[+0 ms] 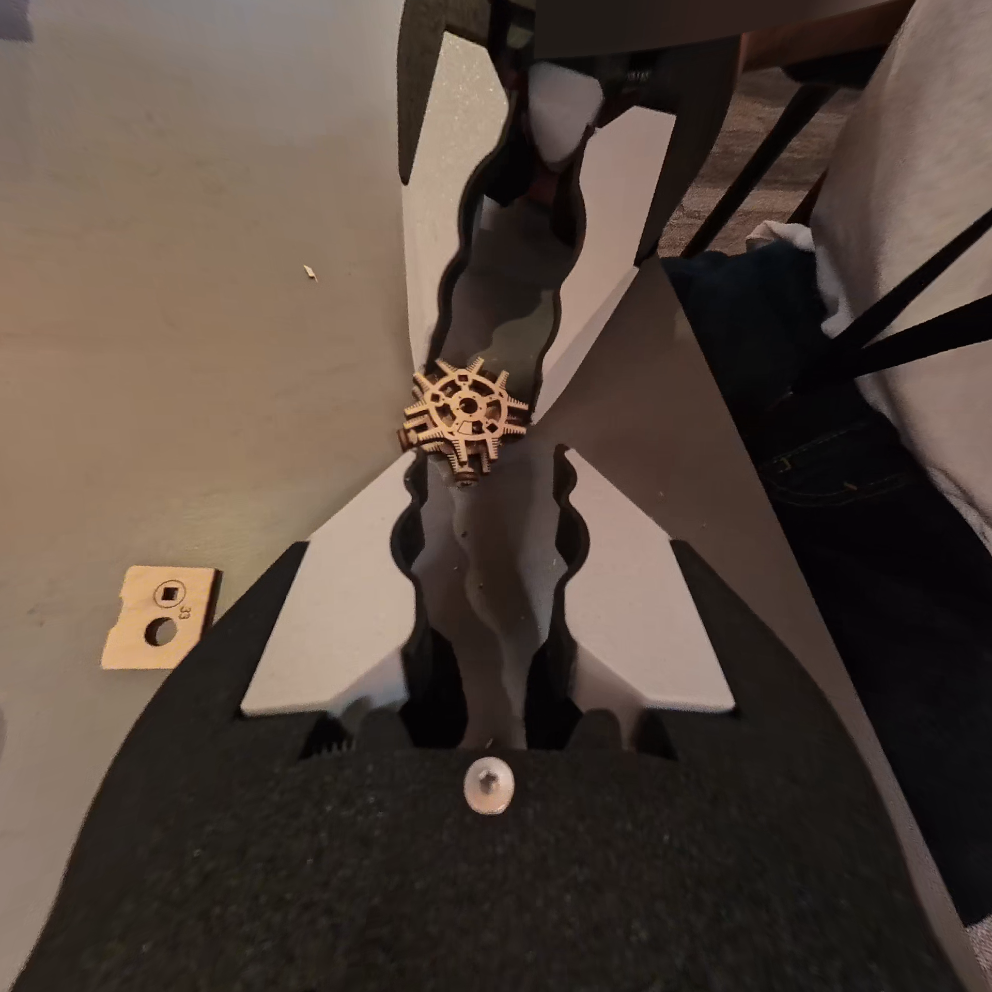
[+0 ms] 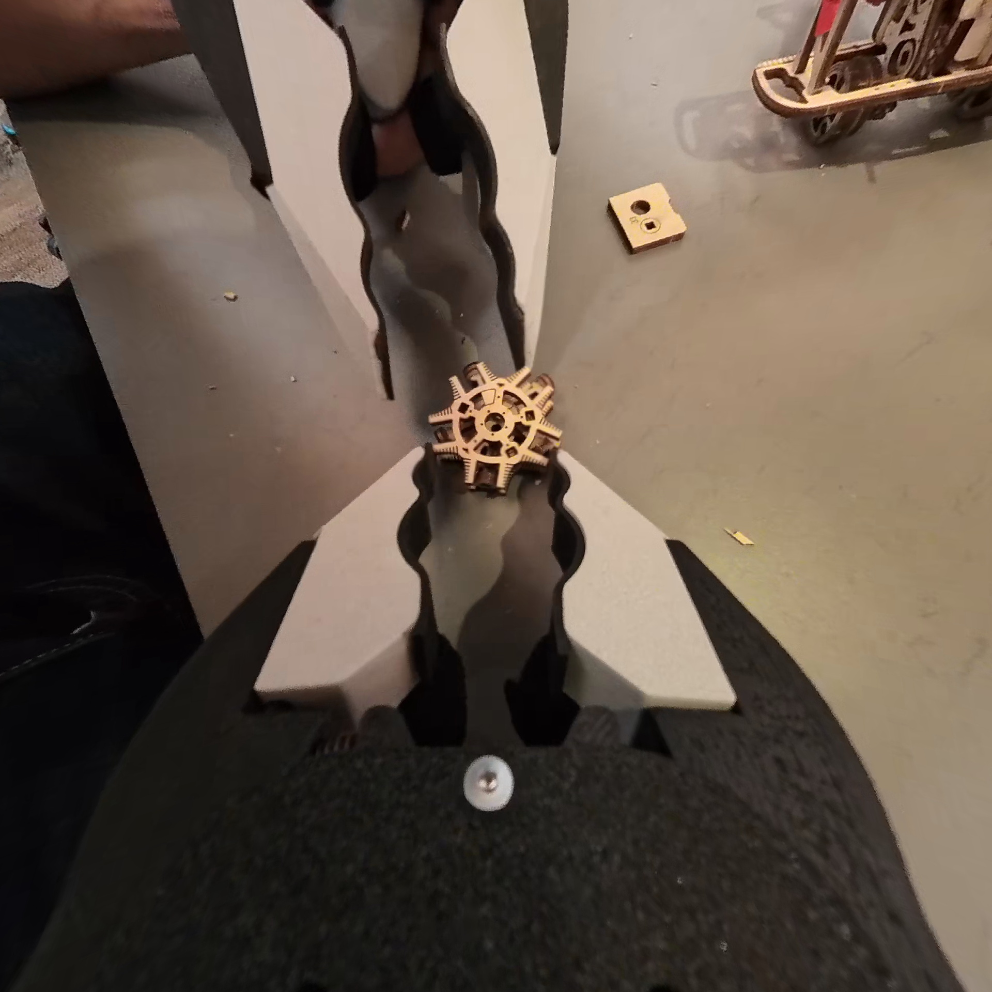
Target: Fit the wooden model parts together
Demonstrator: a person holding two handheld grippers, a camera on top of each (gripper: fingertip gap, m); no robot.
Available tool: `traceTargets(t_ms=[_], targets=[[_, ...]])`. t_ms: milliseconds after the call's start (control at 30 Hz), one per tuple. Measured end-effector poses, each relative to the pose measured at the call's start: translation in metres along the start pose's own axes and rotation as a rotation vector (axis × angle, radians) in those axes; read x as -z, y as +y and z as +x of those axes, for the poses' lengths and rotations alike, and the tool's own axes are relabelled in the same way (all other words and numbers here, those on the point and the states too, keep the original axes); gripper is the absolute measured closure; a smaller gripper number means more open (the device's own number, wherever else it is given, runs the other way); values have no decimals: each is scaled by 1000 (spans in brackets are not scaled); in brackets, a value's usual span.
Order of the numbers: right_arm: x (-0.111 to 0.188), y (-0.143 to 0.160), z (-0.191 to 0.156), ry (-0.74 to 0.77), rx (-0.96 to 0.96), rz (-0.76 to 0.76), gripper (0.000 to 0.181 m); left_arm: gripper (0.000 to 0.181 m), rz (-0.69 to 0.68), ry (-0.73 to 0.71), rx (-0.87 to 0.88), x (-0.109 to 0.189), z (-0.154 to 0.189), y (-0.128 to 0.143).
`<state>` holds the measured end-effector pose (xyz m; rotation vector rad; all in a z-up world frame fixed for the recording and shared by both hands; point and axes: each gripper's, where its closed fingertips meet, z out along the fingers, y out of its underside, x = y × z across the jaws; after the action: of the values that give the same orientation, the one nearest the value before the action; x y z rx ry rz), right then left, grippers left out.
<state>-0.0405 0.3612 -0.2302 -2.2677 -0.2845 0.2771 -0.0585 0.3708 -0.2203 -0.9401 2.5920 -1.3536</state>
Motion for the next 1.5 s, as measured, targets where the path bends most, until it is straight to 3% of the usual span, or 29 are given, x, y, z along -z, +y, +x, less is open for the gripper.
traceTargets(t_ms=[300,767,933,1300,1500], targets=[[0,-1,2,-1,-17,3,141,147,-18,5,-10,6,2,8],[-1,-1,2,0,-18,3,141,146,-2,20,-5,4,6,5],[0,-1,1,-1,-18,3,140,126,2,6,23,3,-3,2],[0,-1,2,-6,-31,5,141,125,-14,22,4,-4,-4,-2],[0,-1,2,-11,-35,7,141,126,-50,-115,-75,-5,-12,6]])
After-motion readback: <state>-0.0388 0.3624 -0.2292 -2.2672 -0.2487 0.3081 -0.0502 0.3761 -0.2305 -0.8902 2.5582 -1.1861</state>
